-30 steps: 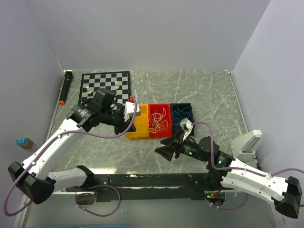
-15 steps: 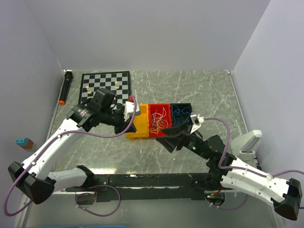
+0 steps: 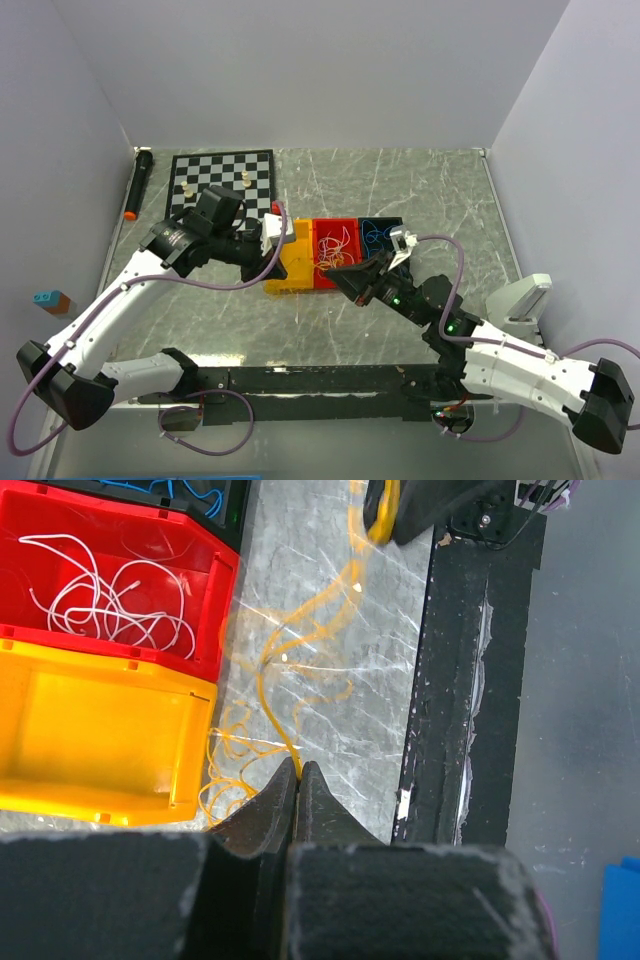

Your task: Untangle the cables

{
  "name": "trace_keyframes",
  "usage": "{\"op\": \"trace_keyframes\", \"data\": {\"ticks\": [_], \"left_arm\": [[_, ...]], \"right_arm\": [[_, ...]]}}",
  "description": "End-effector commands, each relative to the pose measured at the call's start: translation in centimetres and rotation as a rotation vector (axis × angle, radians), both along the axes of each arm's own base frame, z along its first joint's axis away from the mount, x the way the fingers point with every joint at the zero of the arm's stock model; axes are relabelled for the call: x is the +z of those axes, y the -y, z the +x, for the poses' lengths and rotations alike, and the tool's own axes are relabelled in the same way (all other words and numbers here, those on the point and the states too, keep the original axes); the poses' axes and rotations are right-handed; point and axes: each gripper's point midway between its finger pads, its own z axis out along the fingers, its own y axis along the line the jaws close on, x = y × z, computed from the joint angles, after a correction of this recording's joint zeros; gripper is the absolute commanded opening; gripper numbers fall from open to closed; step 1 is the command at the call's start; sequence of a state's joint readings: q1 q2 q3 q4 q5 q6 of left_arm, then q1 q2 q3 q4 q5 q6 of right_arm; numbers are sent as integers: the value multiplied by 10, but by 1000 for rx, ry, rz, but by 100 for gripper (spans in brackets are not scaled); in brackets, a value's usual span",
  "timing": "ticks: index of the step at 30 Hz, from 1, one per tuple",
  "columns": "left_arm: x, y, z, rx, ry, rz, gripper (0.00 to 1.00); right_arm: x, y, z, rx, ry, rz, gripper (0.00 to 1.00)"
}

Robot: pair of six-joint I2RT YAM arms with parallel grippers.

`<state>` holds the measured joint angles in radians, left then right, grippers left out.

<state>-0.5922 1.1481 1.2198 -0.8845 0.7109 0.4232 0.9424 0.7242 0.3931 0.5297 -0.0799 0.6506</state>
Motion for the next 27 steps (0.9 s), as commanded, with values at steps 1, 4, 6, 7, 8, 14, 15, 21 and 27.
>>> {"op": "trace_keyframes", "data": {"ticks": [1, 4, 6, 7, 8, 14, 15, 21, 27], "left_arm": [[15, 0, -7, -15, 17, -45, 1], [13, -1, -7, -16, 20, -38, 1], [12, -2, -6, -13, 28, -32, 1], [11, -3, -7, -15, 27, -29, 1], [10, -3, -7, -11, 30, -25, 1], [6, -6, -7, -11, 37, -10, 1], [5, -7, -6, -8, 40, -7, 1], [9, -4, -6, -11, 37, -20, 1], [26, 1, -4, 8, 31, -62, 1]], "right_arm": [[47, 14, 8, -75, 55, 119, 9], [45, 22, 15, -133, 39, 106, 0], [40, 29, 21, -185, 29, 81, 0], [40, 34, 23, -209, 30, 76, 0], [38, 40, 25, -237, 31, 67, 0], [38, 60, 29, -320, 63, -1, 0], [41, 63, 28, -326, 68, -3, 0], [45, 38, 8, -152, 142, -32, 47], [30, 8, -6, 17, 188, -95, 57]]}}
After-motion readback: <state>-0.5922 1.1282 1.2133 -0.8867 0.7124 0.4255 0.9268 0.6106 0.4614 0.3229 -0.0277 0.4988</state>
